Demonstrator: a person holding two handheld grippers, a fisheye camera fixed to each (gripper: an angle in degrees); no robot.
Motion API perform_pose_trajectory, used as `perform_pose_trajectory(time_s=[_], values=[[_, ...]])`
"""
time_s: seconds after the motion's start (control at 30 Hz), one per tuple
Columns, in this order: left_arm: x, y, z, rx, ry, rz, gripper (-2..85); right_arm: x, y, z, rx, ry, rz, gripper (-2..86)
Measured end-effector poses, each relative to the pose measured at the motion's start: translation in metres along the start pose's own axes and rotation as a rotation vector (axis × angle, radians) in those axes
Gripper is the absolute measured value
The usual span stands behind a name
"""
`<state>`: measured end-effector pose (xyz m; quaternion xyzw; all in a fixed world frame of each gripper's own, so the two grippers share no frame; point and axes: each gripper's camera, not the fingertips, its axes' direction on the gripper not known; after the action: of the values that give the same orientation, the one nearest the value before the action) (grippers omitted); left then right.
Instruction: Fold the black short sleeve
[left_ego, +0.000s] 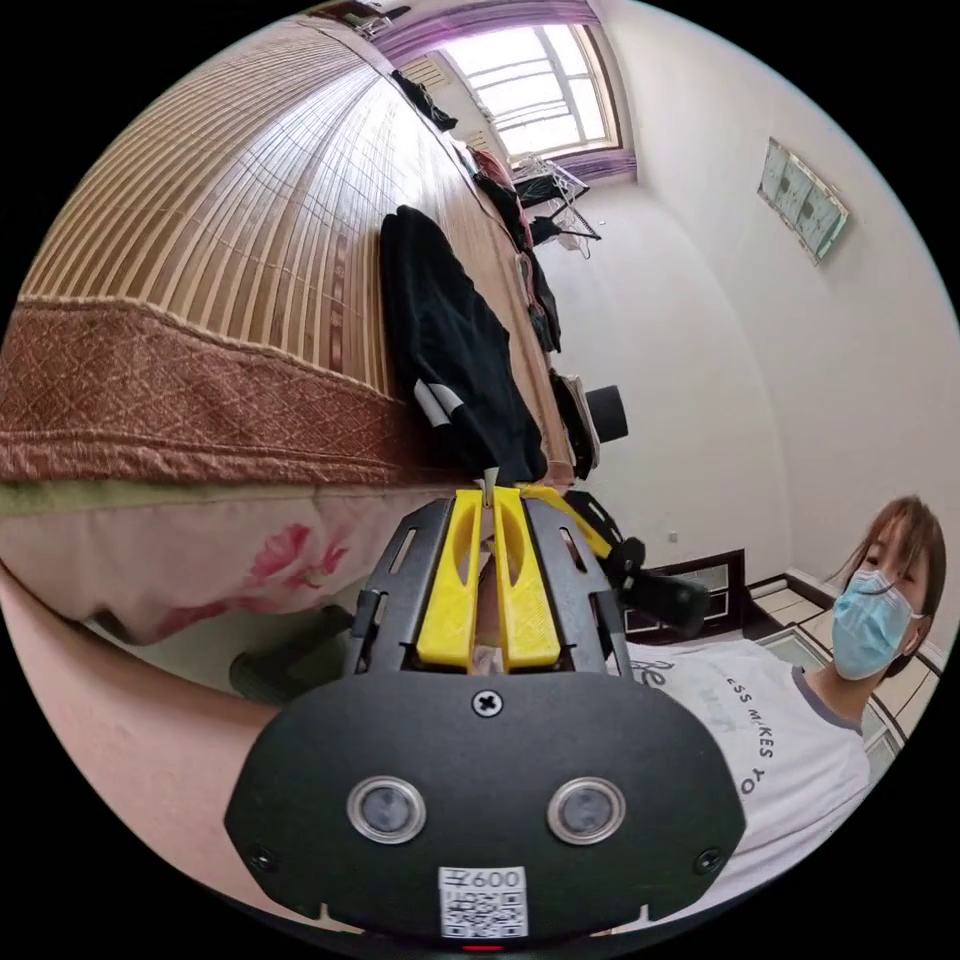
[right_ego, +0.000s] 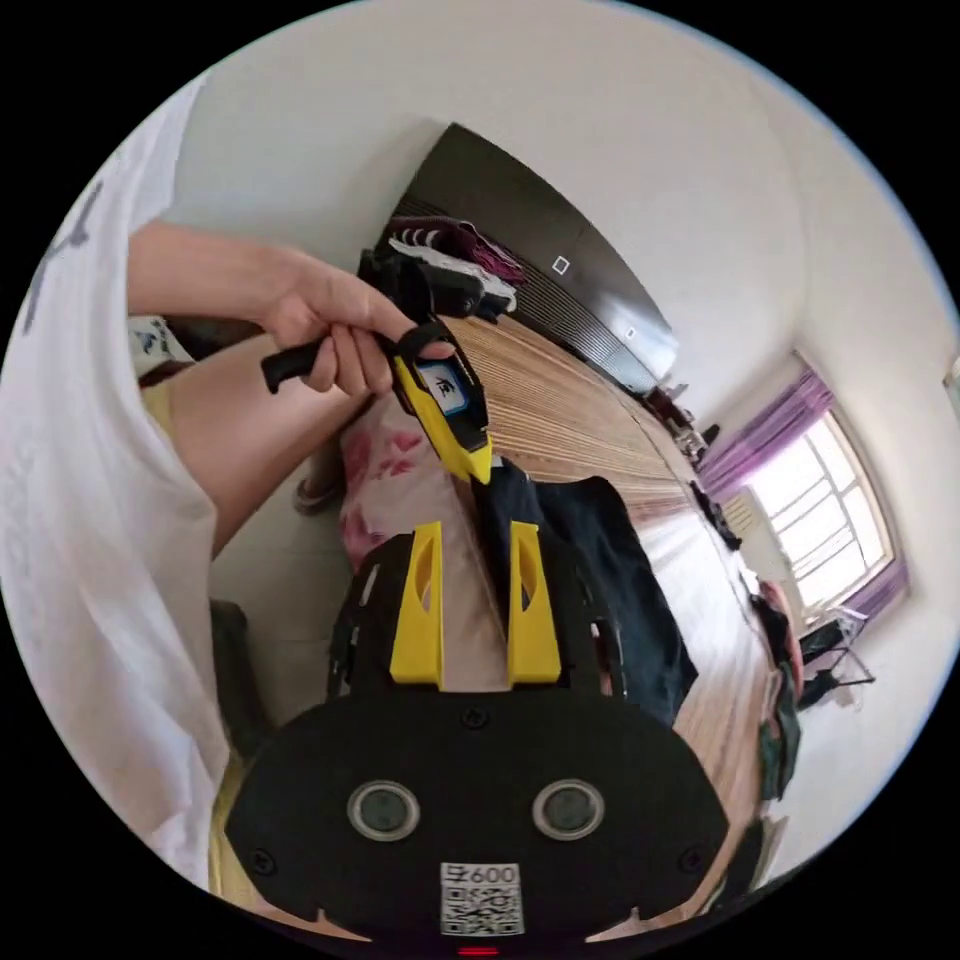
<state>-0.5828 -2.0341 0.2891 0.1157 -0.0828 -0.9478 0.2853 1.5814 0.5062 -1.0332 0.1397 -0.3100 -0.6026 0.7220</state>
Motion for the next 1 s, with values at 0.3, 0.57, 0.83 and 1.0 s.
perform_pose_trajectory(time_s=[0.3, 0.57, 0.83, 1.0], values=[[-0.022, 0.044, -0.005, 0.070, 0.014, 0.076, 3.0, -0.037, -0.016, 0.054, -0.065, 0.073, 0.097, -0.3], [0.049, 0.197, 0.083, 0.088, -1.176, 1.218, 7.3, -0.025, 0.004, 0.059, 0.004, -0.016, 0.187, -0.8], [-0.019, 0.255, 0.155, -0.055, -1.267, 1.837, 12.4, -0.058, -0.004, 0.080, -0.048, 0.050, 0.047, -0.8], [-0.065, 0.266, 0.175, -0.189, -1.272, 1.955, 11.4, -0.065, -0.010, 0.092, -0.079, 0.071, -0.023, -0.8]])
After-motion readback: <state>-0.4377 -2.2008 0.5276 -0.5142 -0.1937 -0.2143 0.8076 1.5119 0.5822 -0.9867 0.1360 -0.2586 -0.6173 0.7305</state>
